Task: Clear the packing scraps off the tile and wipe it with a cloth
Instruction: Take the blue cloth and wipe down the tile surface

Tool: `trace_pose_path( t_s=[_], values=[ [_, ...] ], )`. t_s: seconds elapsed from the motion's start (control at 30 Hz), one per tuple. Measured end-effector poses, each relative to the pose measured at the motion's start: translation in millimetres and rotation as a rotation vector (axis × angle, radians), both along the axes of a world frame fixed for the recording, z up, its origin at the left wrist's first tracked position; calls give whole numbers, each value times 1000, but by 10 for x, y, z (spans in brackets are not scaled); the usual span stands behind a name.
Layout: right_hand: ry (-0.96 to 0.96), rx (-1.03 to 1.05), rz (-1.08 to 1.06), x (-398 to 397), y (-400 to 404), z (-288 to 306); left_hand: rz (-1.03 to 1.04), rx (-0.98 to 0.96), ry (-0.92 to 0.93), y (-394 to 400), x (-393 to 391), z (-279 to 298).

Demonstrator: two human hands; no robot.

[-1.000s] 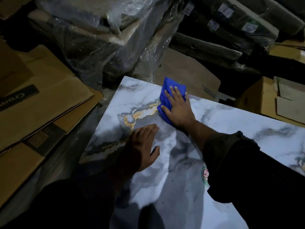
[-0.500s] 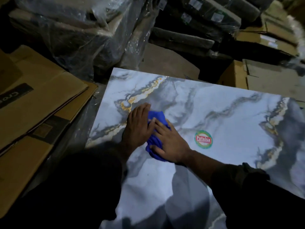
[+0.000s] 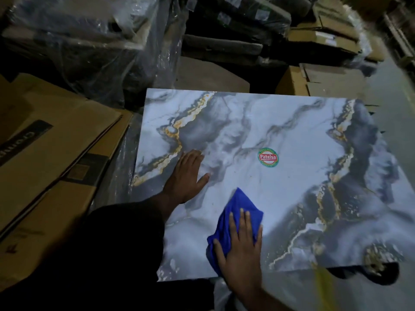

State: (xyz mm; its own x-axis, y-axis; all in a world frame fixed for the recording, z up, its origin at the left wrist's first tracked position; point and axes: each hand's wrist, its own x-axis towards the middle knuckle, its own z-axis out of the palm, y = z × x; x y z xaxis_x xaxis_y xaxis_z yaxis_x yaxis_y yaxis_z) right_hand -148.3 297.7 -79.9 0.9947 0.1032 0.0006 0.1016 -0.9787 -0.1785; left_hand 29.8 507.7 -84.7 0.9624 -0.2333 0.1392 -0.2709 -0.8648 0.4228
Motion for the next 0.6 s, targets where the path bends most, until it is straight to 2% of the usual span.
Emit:
trace_pose_path(
  t_s=[0.13, 0.23, 0.47, 0.6],
  values=[
    [63, 6, -264, -229, 396, -7, 6, 47, -81, 12, -29, -70],
    [74, -10, -357, -89, 561, 0, 24, 78, -131, -15, -27, -109],
    [38, 34, -376, 801, 830, -11, 29, 63, -184, -19, -12, -150],
    [40, 21, -255, 1493, 924, 37, 53, 29, -225, -2, 37, -135]
  ],
)
